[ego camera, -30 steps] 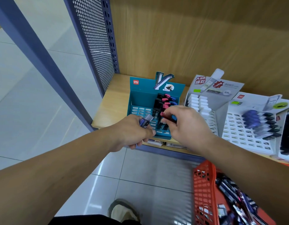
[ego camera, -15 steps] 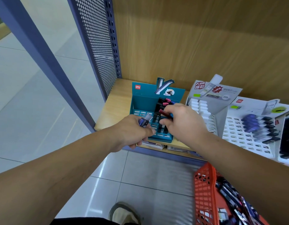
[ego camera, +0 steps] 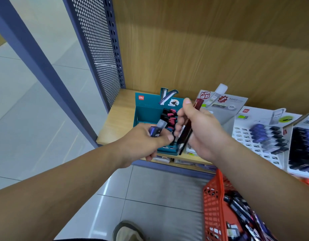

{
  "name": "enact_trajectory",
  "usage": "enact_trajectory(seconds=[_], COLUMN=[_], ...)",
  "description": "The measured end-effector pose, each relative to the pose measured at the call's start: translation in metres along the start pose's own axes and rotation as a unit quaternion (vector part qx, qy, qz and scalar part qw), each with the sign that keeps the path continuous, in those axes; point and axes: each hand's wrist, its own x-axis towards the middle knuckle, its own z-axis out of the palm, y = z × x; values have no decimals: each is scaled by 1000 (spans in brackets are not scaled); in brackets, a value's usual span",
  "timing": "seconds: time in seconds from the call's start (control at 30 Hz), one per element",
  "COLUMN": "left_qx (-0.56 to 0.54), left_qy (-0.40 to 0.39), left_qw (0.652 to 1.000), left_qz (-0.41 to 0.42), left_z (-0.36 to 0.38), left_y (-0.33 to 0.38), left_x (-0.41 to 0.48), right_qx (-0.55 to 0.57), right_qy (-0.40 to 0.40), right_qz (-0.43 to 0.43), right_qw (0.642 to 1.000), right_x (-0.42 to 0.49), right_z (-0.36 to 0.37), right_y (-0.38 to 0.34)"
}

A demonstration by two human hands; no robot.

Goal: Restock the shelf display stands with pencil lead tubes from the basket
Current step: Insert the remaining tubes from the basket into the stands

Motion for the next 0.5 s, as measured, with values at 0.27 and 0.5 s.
enact_trajectory(seconds=[0.27, 0.5], left_qx=[-47, -66], left_qy=[2, -7], left_qw=[998, 997], left_qz=[42, 40], left_z=[16, 19], left_y=[5, 6], left_x=[-3, -1], right_qx=[-19, -57], right_qy=[59, 10], right_qz=[5, 23], right_qw=[998, 998], right_x=[-10, -18], right_z=[0, -11], right_y=[-1, 10])
